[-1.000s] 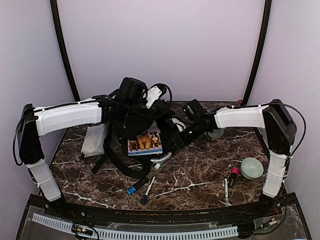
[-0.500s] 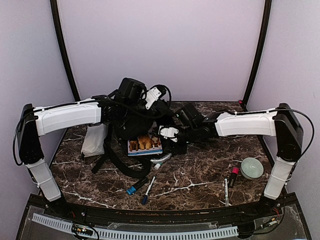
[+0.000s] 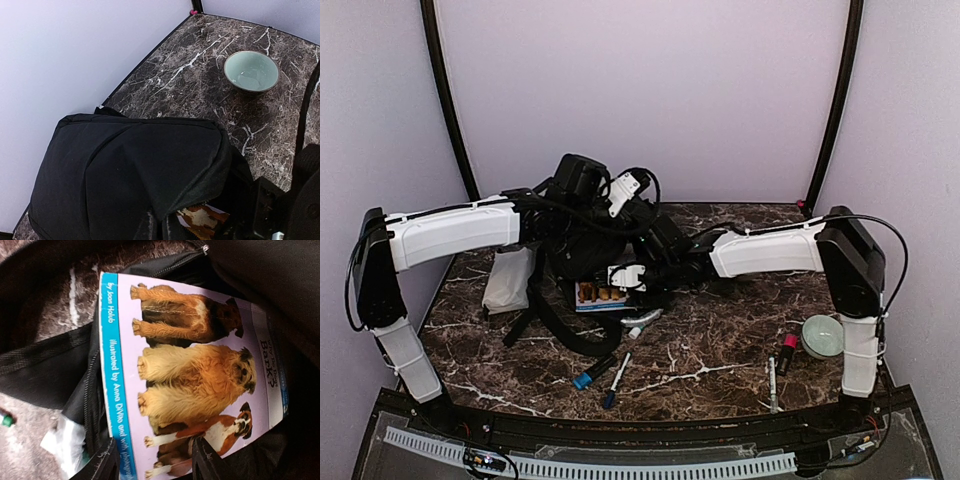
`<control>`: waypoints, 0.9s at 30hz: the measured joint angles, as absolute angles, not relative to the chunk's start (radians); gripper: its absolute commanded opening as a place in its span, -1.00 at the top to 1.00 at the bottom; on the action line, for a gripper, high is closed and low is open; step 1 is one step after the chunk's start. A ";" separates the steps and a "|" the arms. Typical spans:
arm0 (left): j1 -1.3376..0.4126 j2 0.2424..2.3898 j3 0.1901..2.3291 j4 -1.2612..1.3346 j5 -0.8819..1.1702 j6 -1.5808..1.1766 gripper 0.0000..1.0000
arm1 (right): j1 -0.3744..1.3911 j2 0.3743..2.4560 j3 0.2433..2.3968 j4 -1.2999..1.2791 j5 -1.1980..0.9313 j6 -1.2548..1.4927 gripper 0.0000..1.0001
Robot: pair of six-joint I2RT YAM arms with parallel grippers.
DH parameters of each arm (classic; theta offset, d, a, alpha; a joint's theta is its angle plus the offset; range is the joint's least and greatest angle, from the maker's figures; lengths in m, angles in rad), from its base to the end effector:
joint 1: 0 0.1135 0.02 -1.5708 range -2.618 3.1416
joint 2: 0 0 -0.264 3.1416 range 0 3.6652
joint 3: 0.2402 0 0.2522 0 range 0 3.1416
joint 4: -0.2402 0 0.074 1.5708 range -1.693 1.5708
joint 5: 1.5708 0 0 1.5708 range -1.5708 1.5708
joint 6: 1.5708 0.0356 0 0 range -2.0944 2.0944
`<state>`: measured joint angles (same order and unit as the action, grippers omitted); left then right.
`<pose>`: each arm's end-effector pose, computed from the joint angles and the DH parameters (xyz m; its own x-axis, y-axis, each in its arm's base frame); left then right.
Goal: Pack the student bag
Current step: Adjust the book in the largest pocket of the bag.
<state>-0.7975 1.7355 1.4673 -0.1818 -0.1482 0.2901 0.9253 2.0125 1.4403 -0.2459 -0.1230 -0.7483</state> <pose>0.2927 -0.2924 0.3194 -0.1152 0.5231 -0.8445 0.6761 0.6641 0.3191 0.2648 0.3589 0.1902 0.2519 -0.7879 -0.5619 -0.9167 -0.0082 -0.3995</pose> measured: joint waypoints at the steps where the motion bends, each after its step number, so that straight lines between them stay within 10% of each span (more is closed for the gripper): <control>1: -0.795 1.736 1.467 -0.182 -0.141 0.286 1.00 | 0.928 2.029 1.451 -0.244 -0.112 -0.756 0.01; 13: -0.787 1.736 1.485 -0.204 -0.097 0.273 1.00 | 0.924 2.142 1.556 -0.168 0.054 -0.781 0.19; 27: -0.784 1.736 1.486 -0.213 -0.085 0.273 1.00 | 0.926 2.098 1.534 -0.270 -0.096 -0.845 -0.19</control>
<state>-0.7837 1.7355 1.4860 -0.2131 -0.0853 0.2726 0.9264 2.0979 1.5337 -0.2703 -0.0959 -0.8448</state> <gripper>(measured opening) 0.018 0.590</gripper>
